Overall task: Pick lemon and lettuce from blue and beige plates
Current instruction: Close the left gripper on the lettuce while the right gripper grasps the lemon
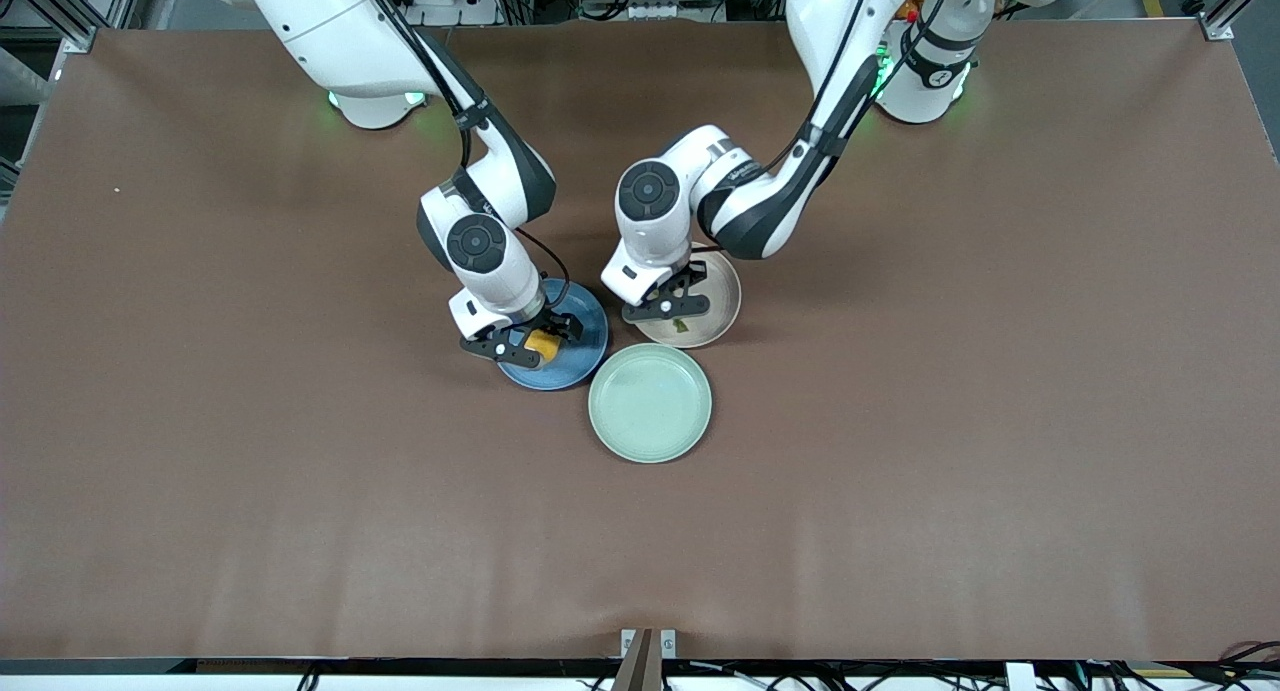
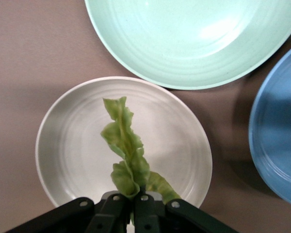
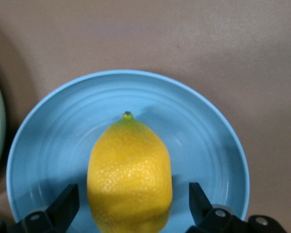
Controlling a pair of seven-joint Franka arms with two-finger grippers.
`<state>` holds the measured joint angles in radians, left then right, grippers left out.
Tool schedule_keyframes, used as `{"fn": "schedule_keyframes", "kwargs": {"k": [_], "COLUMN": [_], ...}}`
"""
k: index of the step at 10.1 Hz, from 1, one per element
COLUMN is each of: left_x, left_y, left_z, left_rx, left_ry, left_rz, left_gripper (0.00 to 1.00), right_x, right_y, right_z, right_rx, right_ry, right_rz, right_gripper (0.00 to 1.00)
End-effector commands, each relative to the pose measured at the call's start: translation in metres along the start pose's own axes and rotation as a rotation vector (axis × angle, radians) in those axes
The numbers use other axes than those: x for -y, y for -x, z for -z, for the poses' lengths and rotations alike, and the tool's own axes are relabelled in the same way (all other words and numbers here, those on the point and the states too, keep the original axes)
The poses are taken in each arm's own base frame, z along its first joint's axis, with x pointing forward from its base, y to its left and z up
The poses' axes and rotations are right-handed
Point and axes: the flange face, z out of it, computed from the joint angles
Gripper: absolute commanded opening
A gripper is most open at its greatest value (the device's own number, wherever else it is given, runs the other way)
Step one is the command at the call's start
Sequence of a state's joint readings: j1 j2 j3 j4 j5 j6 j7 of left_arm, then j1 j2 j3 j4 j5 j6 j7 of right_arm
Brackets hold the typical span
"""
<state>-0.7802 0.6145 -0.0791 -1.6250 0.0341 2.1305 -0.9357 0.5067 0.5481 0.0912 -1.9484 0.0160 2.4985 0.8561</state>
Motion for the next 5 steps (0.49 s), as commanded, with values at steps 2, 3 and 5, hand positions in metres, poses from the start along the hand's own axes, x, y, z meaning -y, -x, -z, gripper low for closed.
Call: {"fn": "schedule_keyframes", "kwargs": {"k": [2,3,5], "left_x": [0.02,0.031,0.063], "left_y": [-0.012,-0.025,-0.055], "left_z": [0.036,0.039,0.053], "left_rx": [-0.025,-0.026,-0.024], "left_ry": [0.001,0.006,0.0], "left_rz": [0.05,0.071,0.114], "left_gripper": [0.0,0.0,0.0], "right_x": [0.003,0.002,0.002], "right_y": [0.002,0.002,0.002], "right_z": [-0.016,-0.019,-0.022], "right_rx": [-0.02,-0.02,-0.019], "right_ry": [-0.005,-0.005,-0.003], "right_rz": [-0.012,-0.013,-0.012], "right_gripper": [1.0,1.0,1.0]}}
